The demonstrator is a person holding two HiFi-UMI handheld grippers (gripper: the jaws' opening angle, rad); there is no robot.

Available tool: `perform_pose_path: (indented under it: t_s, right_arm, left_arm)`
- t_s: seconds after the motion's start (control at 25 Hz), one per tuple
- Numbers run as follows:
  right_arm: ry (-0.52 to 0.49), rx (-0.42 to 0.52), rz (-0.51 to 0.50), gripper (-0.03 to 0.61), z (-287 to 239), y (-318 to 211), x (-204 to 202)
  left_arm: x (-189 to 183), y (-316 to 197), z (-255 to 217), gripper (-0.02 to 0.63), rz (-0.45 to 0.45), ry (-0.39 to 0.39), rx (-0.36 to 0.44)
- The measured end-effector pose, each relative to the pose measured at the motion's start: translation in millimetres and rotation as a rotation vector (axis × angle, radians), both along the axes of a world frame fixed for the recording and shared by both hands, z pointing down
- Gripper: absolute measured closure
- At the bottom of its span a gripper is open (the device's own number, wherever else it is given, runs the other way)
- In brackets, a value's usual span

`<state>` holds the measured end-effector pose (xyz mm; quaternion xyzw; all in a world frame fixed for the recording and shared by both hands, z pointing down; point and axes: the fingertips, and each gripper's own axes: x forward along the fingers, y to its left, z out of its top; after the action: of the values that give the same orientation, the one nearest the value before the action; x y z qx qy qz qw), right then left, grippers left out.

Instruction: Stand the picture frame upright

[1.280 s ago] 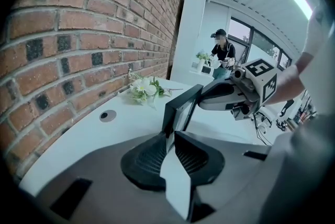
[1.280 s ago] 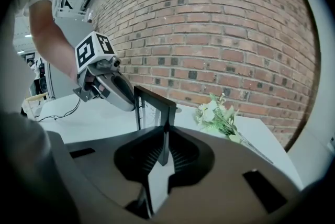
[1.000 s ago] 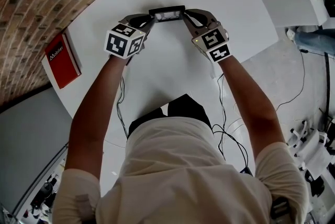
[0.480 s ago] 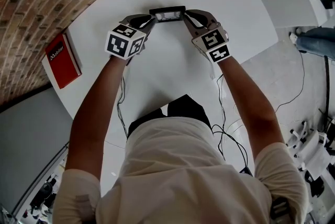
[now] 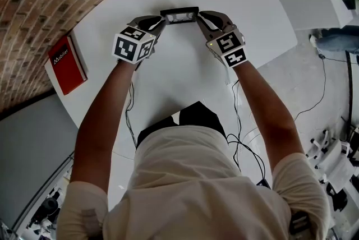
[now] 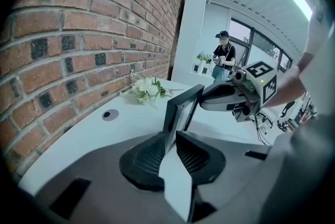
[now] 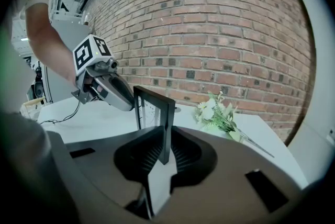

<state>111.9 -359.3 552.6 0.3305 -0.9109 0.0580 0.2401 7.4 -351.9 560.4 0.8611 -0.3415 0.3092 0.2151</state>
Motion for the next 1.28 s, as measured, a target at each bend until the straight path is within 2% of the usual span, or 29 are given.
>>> perform_pose_path:
  t_s: [0.32, 0.6, 0.92, 1.28]
  right_arm:
    - [-0.006, -0.031, 0.037, 0.543, 8, 7, 13]
    - [-0.001, -0.051, 0.072, 0.543, 15, 36, 22]
    - [-0.017, -0.018, 0.155, 0.543, -17, 104, 27]
    - [-0.077, -0.033, 0.281, 0.543, -58, 227, 16]
  left_arm:
    - [-11, 10, 2, 0.541, -0.039, 0.013, -0.014]
    - [-18, 34, -5, 0.541, -0.047, 0.039, -0.007]
    - [-34, 92, -48, 0.541, -0.054, 0.18, 0.048]
    - [-91, 206, -103, 0.543, -0.068, 0.325, 0.08]
